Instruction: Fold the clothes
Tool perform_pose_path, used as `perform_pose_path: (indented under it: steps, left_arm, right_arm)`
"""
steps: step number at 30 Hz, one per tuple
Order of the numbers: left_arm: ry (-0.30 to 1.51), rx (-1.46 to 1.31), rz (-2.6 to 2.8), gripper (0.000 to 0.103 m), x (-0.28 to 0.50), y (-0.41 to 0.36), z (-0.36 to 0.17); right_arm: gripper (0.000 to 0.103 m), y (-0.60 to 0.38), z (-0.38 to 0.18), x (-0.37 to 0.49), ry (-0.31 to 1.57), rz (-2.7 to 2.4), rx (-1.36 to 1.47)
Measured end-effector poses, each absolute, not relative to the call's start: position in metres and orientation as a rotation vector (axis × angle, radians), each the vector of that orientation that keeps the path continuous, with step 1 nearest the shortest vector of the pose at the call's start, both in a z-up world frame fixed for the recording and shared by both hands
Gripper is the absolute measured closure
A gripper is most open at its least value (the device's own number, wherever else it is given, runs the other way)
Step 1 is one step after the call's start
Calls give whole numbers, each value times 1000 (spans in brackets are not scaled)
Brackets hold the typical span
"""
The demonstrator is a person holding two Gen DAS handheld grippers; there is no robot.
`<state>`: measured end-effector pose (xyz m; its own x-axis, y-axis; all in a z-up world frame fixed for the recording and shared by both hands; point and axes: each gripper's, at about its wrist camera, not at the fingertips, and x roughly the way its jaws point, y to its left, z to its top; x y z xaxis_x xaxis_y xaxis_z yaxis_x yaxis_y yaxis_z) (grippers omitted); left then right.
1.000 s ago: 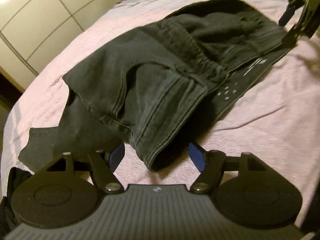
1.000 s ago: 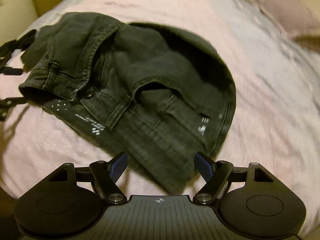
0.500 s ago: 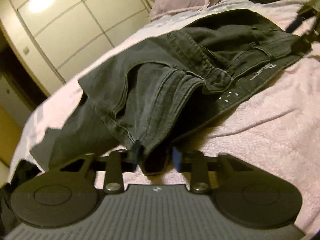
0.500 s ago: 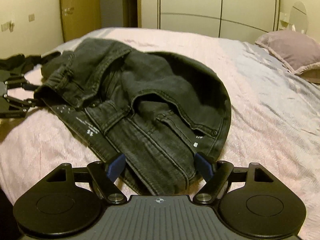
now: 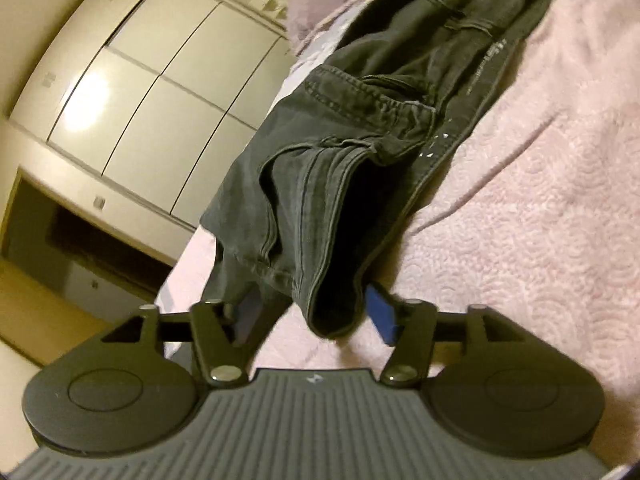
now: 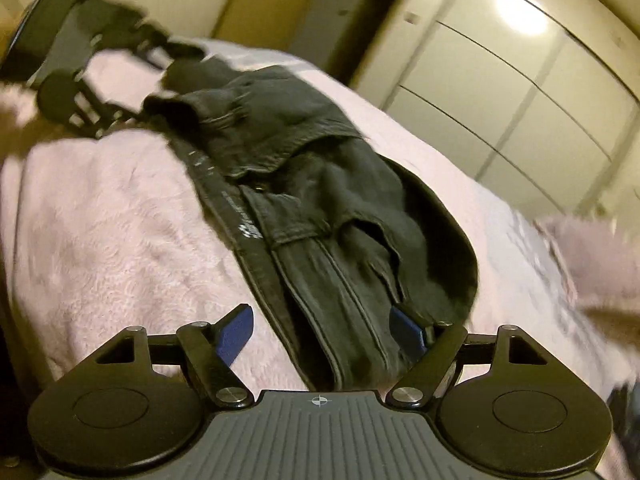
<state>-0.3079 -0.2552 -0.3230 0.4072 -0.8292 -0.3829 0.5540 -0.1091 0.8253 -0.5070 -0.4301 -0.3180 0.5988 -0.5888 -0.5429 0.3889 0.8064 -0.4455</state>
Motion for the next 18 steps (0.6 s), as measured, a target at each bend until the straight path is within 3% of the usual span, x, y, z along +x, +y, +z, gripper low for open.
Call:
perform_pose_path:
  steps: [5,7,8,10,18]
  left_arm:
    - [-387,1251,-1252,46,-311,-275,-337]
    - [-381,1277,-1260,68,-306,-287,-336]
    - [-373,1281,-1279,87,-308,-287,-331]
    - [-354,1267,-1345,95,-318,-275,-313]
    - [-273,1204,-1604,98,-361,-228,-239]
  right_arm:
    - [26,-435,-334,-470,838,-496,-482]
    - [29,-438,-334,-461,857,-482,-536]
    - [47,-439,-334,-457,867,-475,-563]
    - [89,-442,-334,-447,886,-460,-618]
    - [90,-417,-280,-506,883,-497,-768]
